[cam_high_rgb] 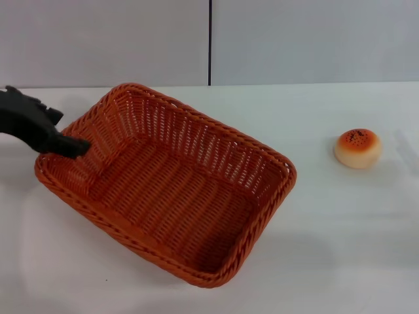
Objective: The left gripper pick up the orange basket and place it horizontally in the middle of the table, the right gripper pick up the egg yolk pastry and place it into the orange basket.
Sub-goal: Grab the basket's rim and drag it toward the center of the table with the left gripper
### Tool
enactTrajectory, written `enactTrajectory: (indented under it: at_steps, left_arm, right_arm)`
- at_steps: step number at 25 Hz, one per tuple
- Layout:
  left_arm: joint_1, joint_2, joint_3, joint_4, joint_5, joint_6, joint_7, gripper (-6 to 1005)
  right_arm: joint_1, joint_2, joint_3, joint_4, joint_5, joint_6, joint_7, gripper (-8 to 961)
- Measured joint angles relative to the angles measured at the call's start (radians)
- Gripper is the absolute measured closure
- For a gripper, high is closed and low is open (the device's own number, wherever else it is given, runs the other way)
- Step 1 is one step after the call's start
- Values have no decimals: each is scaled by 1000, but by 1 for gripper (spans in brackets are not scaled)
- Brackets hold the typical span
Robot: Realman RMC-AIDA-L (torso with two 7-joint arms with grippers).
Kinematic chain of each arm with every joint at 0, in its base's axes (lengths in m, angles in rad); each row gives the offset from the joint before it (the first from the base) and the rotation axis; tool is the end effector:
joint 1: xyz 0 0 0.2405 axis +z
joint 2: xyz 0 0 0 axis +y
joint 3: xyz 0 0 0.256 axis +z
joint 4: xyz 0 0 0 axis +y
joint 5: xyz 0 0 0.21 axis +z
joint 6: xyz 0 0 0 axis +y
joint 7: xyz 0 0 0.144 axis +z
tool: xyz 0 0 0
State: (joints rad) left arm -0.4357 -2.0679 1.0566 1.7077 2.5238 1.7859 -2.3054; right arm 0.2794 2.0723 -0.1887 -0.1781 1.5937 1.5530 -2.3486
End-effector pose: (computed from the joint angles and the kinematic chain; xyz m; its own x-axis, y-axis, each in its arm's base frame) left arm -0.1975 0.3217 0.0971 0.8140 0.5762 -0.0738 0.4729 -0.7311 -0.4917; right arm 0.3566 0.2574 0.0287 0.4550 0.0219 -0.8902 -0.8248 -0.3666 -0.4305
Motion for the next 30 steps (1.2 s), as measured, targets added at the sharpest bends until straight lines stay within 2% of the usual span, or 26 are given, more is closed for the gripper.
enactTrajectory:
  at_steps: [5,7,17,18,19,21,23,25,30]
  left_arm:
    - [-2,-2,21,3,-2,-21,-9,234]
    - [2,-3,80,0,1,-91,-33,216]
    - [-5,-3,107,-27,12,-170,-46,189]
    - [-17,-3,132,-76,62,-227,-58,188]
    - [-17,-3,132,-76,62,-227,-58,188]
    - [-46,-3,173,-147,116,-267,-67,189]
    - [-46,-3,173,-147,116,-267,-67,190]
    - [-72,-4,185,-201,144,-299,-70,191]
    - [-77,-5,185,-214,151,-311,-72,193]
  right_arm:
    - [-4,1,-6,0,0,1,0,258]
    - [-5,1,-6,1,0,2,0,258]
    - [-1,2,-6,8,0,-9,-2,258]
    - [0,2,-6,8,0,-9,-2,258]
    - [1,2,-6,8,0,-9,-2,258]
    - [3,2,-7,8,0,-9,-2,258]
    - [4,2,-7,8,0,-9,-2,258]
    - [5,2,-7,8,0,-9,-2,258]
    - [6,2,-8,7,0,-10,-2,258]
